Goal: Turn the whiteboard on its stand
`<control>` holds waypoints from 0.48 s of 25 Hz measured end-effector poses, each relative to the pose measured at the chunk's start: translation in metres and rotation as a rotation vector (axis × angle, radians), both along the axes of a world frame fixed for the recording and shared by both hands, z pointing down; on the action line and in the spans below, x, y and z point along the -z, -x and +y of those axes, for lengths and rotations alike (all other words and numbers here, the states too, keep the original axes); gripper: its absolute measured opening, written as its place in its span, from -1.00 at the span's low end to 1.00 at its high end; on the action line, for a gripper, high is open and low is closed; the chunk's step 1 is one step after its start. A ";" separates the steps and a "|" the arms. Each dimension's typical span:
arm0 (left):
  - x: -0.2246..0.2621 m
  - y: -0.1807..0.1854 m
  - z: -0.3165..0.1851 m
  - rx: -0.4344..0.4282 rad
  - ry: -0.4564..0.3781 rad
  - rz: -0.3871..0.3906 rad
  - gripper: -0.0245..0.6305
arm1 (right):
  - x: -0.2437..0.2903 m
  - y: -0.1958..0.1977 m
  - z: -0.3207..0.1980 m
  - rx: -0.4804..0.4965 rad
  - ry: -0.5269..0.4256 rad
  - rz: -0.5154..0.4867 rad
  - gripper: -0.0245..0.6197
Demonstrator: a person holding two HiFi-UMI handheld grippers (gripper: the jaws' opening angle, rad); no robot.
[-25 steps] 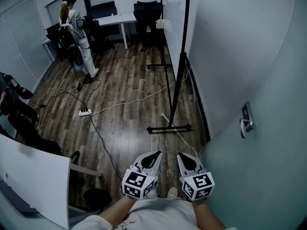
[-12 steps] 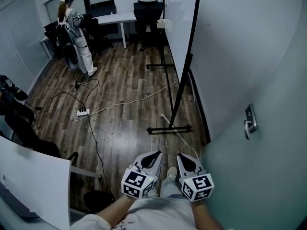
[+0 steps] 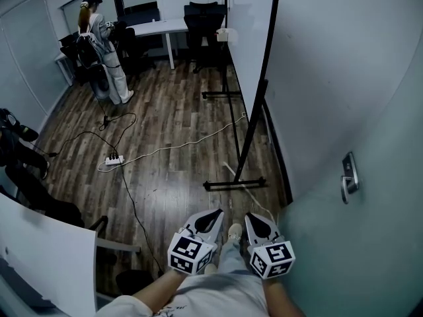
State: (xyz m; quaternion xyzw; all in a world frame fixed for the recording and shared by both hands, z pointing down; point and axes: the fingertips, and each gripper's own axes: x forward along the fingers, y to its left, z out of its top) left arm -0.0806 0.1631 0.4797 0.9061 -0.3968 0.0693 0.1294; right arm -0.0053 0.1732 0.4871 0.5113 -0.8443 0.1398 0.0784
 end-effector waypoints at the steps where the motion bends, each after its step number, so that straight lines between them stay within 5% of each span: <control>1: -0.001 -0.002 -0.005 -0.002 0.002 -0.003 -0.89 | -0.001 -0.002 -0.006 -0.004 0.002 -0.002 -0.90; 12: 0.002 -0.027 -0.101 0.023 -0.007 -0.015 -0.89 | 0.005 -0.036 -0.109 -0.019 -0.024 0.002 -0.90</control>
